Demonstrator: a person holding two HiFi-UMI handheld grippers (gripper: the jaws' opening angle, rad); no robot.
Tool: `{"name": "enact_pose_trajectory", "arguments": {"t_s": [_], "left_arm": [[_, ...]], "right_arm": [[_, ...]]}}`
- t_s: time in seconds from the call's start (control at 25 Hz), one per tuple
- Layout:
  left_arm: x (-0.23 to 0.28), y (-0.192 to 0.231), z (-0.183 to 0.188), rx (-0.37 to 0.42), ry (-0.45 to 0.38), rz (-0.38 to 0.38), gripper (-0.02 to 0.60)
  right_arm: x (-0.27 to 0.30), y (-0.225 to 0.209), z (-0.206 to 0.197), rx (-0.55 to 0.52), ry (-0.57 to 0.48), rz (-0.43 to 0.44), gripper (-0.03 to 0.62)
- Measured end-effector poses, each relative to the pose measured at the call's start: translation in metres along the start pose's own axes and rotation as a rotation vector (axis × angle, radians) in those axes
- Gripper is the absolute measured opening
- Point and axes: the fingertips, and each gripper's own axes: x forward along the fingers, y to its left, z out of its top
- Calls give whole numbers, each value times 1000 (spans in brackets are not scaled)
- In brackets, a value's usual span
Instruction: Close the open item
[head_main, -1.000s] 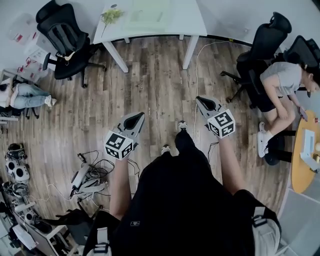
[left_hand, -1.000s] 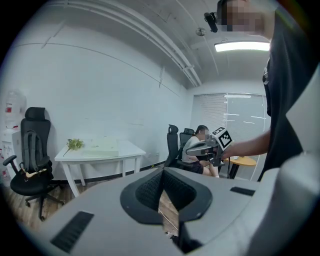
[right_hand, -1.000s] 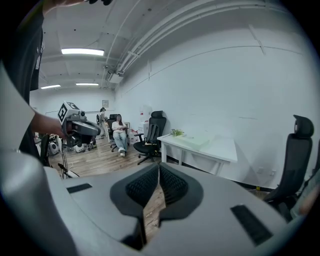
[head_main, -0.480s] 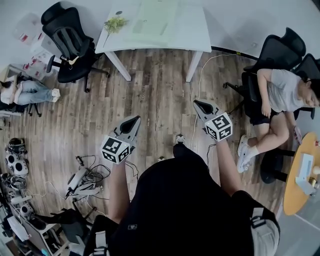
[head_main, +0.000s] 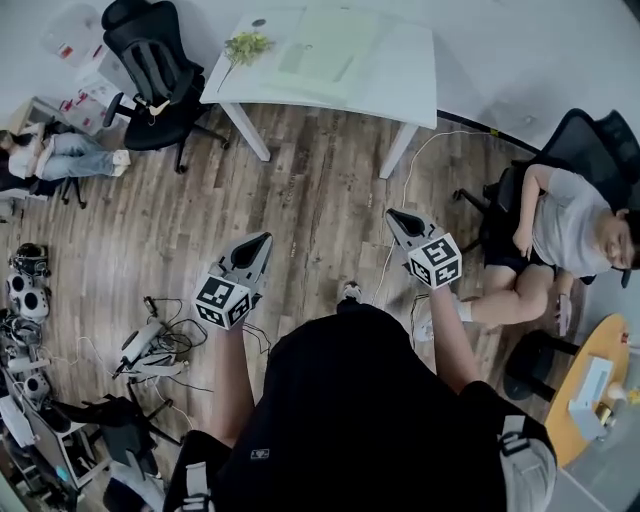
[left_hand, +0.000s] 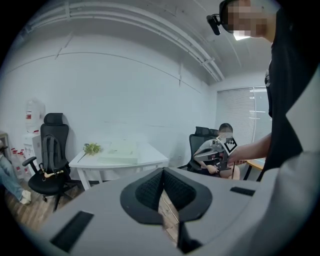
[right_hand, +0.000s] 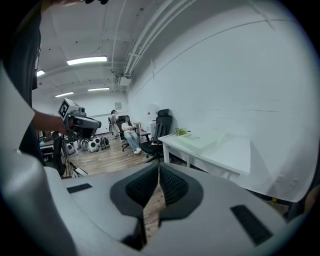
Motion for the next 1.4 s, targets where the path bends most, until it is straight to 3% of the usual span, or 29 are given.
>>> {"name": "enact_pose_trajectory", "arguments": {"t_s": [0.32, 0.8, 0.96, 1.4], "left_arm": [[35, 1, 15, 23, 14, 61, 5], [45, 14, 16, -1, 17, 105, 5], [52, 29, 17, -5, 11, 81, 5], [119, 105, 53, 36, -11, -80, 5]], "right_arm": [[26, -42, 14, -24, -12, 69, 8], [59, -58, 23, -37, -8, 122, 6], [69, -56, 24, -32, 2, 109, 6], [104, -99, 52, -12, 12, -46, 7]]}}
